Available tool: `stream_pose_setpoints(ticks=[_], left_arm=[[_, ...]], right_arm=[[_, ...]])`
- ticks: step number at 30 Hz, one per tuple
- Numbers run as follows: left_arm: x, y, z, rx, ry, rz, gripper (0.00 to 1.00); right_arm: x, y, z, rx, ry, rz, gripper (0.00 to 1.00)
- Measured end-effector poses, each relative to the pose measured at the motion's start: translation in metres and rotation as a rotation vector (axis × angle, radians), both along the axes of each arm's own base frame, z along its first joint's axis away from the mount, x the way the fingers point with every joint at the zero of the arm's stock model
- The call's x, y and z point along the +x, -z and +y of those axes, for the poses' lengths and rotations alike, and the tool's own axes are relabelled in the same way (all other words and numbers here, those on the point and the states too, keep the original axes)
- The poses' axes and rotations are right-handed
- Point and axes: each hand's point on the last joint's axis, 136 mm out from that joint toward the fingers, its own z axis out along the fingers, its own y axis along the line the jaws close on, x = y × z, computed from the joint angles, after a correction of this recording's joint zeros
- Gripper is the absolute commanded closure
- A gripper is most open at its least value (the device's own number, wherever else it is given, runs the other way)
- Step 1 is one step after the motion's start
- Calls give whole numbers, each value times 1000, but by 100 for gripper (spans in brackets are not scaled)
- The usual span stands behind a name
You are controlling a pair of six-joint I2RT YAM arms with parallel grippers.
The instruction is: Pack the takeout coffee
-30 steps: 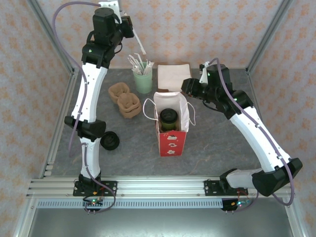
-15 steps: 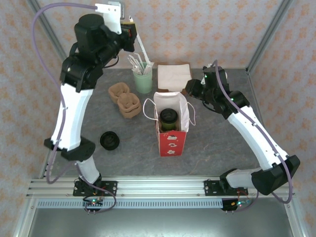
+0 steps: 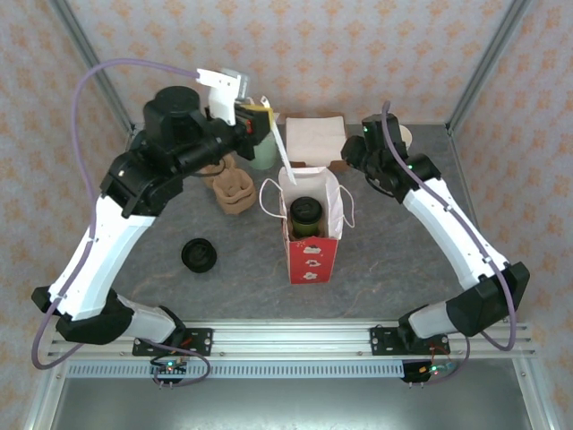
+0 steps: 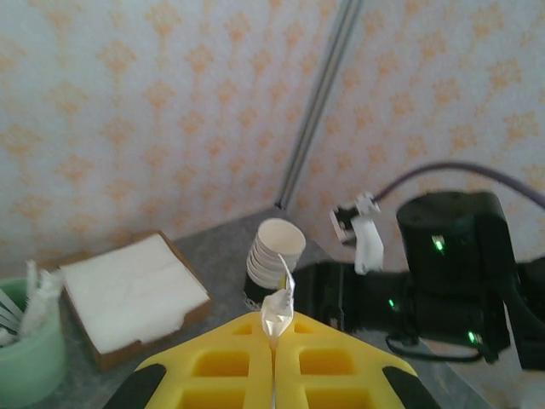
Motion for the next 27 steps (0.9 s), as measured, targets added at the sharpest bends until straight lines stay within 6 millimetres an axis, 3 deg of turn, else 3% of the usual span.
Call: stream_pose_setpoints(ticks=[6,13,19,22,27], left_arm=[[-15,50,-32,36,77,107,93],[-38,96,-37,89,110,181,92],[-40,119,-37,123,104,214,80],[-43,132,-40,143,111,239,67],[-46,135,-43,151,118,249,57]], right_arm=[[25,6,5,-10,15,14,65],[69,21,22,-27,8,47,66],[92,34,32,-47,-1,62,66],[101,38,35,-56,-1,65,66],[114,46,35,-80,22,67,66]])
